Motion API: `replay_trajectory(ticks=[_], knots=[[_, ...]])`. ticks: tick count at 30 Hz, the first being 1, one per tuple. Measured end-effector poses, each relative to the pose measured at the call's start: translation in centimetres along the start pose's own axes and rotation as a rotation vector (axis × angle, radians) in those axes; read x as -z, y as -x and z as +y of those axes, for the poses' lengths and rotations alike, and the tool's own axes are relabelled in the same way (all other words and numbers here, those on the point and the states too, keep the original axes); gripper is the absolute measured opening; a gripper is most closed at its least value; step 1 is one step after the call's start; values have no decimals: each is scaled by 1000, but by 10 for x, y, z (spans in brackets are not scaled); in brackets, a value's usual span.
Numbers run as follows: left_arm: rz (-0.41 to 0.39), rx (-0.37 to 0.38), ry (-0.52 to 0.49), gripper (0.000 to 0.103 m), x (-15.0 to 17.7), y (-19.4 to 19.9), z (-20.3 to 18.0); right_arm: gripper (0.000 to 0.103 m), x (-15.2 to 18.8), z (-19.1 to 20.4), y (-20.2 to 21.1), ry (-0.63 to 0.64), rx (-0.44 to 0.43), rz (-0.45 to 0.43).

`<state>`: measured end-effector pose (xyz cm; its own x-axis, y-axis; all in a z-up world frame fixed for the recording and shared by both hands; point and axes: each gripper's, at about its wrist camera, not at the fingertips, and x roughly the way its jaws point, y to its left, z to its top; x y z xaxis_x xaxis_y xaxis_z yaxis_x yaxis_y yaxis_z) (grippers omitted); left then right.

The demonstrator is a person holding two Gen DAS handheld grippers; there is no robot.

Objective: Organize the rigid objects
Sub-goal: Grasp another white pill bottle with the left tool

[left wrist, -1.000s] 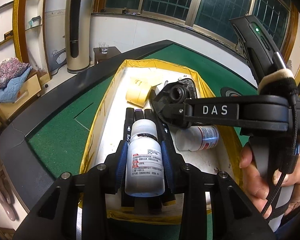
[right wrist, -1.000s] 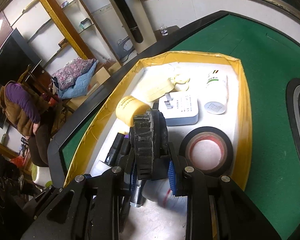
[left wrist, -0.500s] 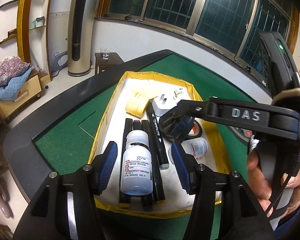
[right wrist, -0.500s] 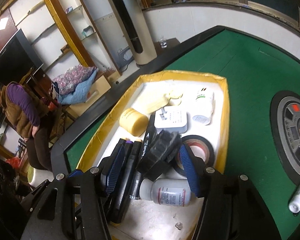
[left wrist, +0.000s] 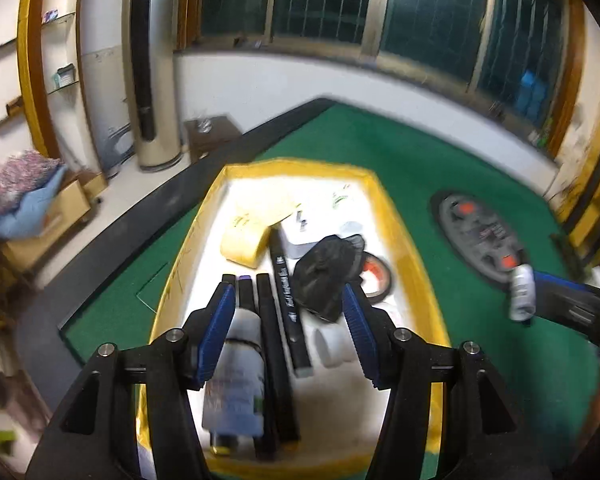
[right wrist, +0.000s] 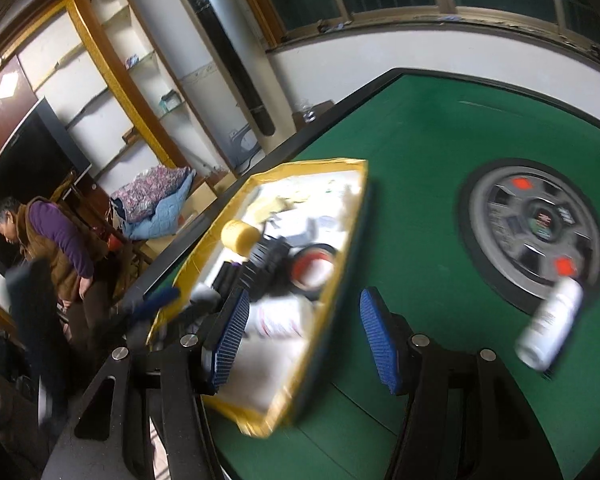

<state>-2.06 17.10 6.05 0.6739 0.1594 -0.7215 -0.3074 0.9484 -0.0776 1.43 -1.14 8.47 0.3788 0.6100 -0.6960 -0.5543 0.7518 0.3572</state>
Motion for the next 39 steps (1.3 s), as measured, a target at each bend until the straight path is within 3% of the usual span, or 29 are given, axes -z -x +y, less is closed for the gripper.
replay_trajectory(ticks=[5,9,14,20,24,32,36,39], knots=[[104,8,-81,55,-2,-29,-25,53,18,-46,51,-49,70,-72],[83,101,-126,55,1,-17,-55,53,26,-97,80,-158,118,-126],[65,244,-246,56,-10,19,-121,53,33,-150,96,-303,154,-166],[224,419,-399,55,-14,-10,-215,53,44,-194,100,-448,179,-167],[295,404,-452,55,-12,-41,-254,53,45,-201,99,-479,174,-165],[353,403,-417,54,-19,-80,-277,53,50,-206,98,-504,122,-142],[368,421,-384,36,-12,-89,-274,53,52,-207,97,-503,143,-137],[347,419,-352,32,-6,-85,-260,53,53,-211,95,-504,172,-137]])
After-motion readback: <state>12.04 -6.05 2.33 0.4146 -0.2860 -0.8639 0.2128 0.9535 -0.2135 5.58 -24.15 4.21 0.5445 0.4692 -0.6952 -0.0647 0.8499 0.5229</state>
